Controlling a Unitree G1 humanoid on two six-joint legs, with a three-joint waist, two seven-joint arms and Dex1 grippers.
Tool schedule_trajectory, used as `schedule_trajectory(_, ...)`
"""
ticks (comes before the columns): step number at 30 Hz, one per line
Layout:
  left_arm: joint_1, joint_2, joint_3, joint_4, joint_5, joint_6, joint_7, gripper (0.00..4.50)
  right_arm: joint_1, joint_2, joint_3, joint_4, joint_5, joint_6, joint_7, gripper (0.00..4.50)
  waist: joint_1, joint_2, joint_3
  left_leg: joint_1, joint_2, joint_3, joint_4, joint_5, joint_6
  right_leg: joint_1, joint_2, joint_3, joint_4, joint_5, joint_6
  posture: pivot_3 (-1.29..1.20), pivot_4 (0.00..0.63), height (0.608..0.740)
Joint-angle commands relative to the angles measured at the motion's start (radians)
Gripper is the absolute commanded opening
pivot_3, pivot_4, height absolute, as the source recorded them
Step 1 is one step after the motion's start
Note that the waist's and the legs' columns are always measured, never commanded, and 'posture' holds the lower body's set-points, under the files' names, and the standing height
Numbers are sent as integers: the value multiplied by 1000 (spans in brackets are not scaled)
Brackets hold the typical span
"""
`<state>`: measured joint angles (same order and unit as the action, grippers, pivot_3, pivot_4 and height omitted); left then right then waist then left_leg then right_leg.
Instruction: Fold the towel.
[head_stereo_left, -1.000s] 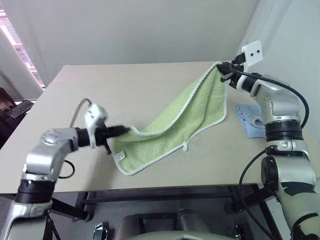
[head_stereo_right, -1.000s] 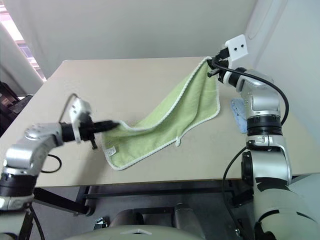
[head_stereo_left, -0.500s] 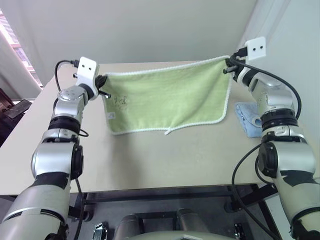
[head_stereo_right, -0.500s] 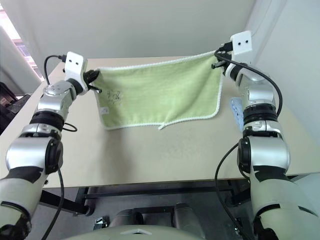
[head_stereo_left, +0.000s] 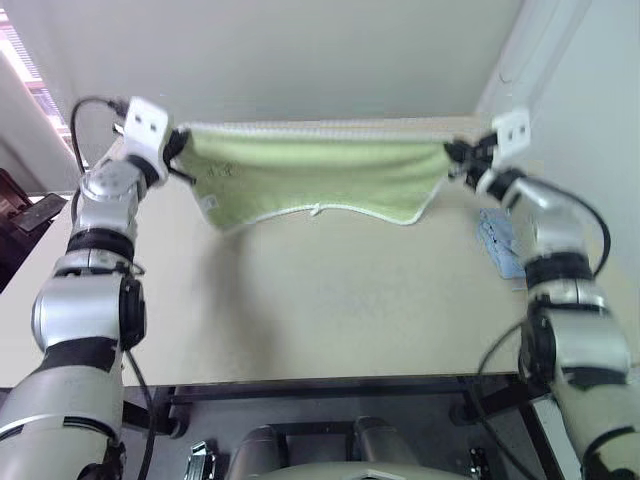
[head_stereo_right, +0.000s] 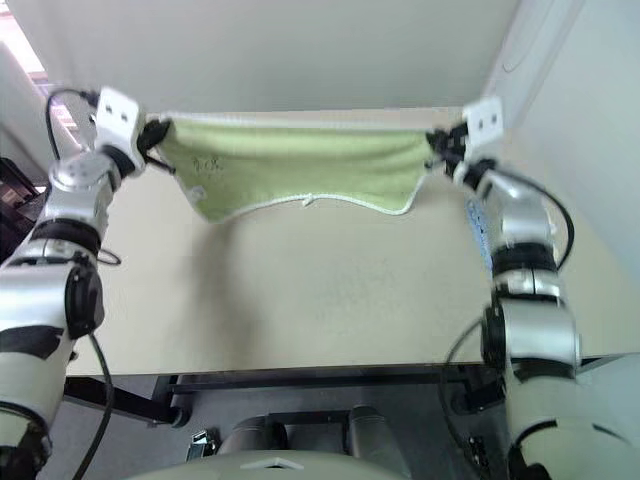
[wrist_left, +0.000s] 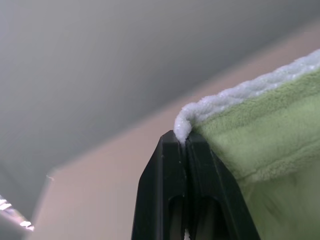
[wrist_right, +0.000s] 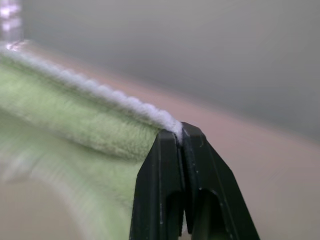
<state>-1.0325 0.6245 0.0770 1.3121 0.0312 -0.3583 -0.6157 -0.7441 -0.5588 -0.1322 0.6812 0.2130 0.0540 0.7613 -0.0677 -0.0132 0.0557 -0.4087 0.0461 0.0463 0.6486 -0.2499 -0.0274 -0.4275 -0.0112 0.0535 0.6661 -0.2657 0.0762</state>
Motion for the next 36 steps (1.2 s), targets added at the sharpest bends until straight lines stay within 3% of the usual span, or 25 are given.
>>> schedule_trajectory(1,64,39,37,-59,-45,-50,-129,11,94,-62,-13,-277,53,71,72,0,-2,0,0,0,0,0,1,0,0,0,0,0,1,0,0,0,0,729)
schedule_trajectory(10,331,118,102,-284,-164,18,-392,11,400,-151,-39,-680,176,288,172,0,-1,-1,-1,7,2,0,3,0,0,6,1,0,3,0,-2,0,0,729)
schedule_trajectory(15,667,192,130,-691,-277,209,-549,11,596,-217,-127,-871,361,404,304,0,-1,-2,-1,7,2,2,3,0,0,6,0,1,3,0,-2,0,0,729)
schedule_trajectory(18,827,223,163,-855,-315,295,-550,11,679,-242,-147,-917,378,401,332,0,2,-4,-3,8,3,1,3,0,0,6,0,1,2,-1,-3,0,0,729)
schedule_trajectory(21,956,258,180,-966,-333,363,-572,11,769,-272,-148,-958,382,388,386,0,3,-6,-3,20,5,1,2,0,-1,18,0,1,0,-3,-7,0,0,729)
schedule_trajectory(25,1044,294,203,-1056,-359,424,-583,11,837,-299,-158,-984,385,377,430,0,0,-6,-3,33,7,2,0,-3,-5,24,-9,0,-3,-6,-3,0,0,729)
schedule_trajectory(28,1098,322,241,-1155,-405,507,-598,11,908,-335,-161,-994,355,338,482,0,-1,-6,-3,33,7,3,-3,-3,-5,25,-17,-7,-9,-6,-3,0,0,729)
schedule_trajectory(36,1106,320,257,-1174,-422,553,-576,11,852,-327,-152,-953,356,324,451,0,0,-7,-4,33,6,10,-11,-3,-5,22,-26,-12,-16,-3,-7,0,0,729)
